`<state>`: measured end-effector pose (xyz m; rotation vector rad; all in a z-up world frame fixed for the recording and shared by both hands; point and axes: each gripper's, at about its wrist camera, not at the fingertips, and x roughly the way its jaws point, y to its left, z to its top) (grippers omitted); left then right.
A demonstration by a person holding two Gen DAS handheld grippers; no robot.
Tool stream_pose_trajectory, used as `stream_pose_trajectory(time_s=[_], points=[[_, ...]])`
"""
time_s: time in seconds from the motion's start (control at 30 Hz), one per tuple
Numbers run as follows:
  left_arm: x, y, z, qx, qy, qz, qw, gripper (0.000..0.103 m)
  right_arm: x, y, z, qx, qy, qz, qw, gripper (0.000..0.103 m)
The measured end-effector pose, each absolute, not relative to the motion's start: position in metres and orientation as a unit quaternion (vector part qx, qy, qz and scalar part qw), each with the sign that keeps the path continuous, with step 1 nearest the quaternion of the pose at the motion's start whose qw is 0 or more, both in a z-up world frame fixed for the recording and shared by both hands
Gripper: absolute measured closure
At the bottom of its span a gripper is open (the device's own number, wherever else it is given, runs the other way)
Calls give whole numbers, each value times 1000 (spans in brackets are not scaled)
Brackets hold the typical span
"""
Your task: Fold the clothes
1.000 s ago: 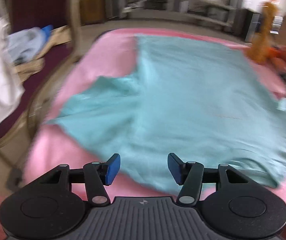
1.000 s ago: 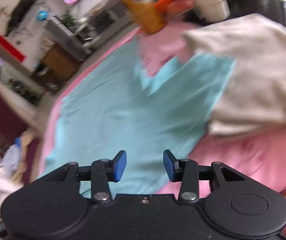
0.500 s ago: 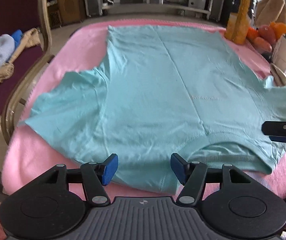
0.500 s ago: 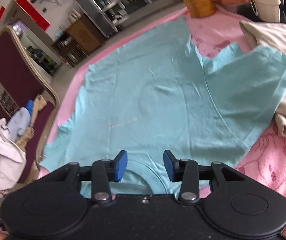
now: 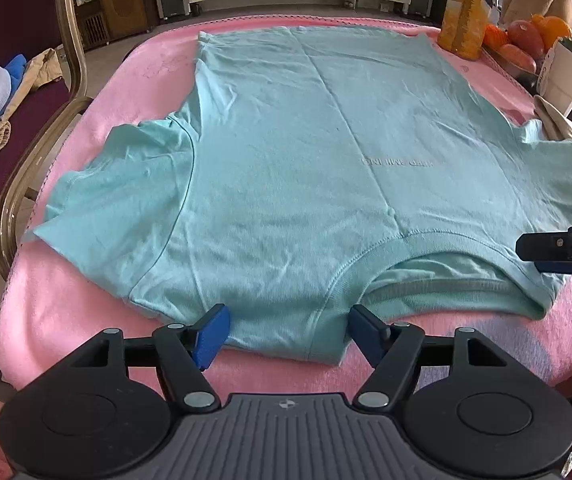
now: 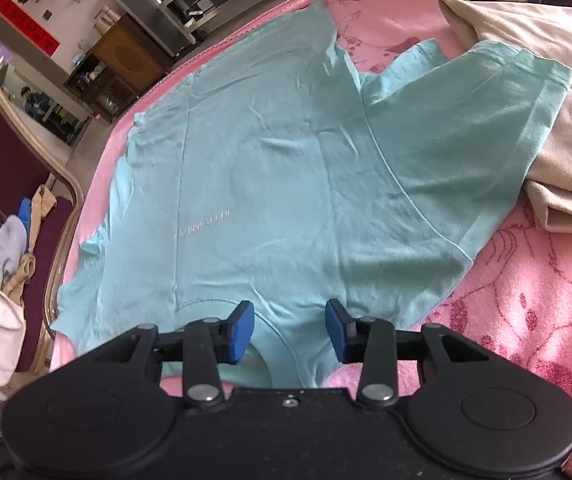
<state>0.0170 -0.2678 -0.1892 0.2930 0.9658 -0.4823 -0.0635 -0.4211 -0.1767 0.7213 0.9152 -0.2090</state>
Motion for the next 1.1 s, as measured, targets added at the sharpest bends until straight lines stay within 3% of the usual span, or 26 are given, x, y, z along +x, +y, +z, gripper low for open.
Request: stream_pose_trajectory(time_s=[1.1], points=[[9,-264,-187,144,462,-228,845,31,-78,-421,-175,336,448,-84,824,61]])
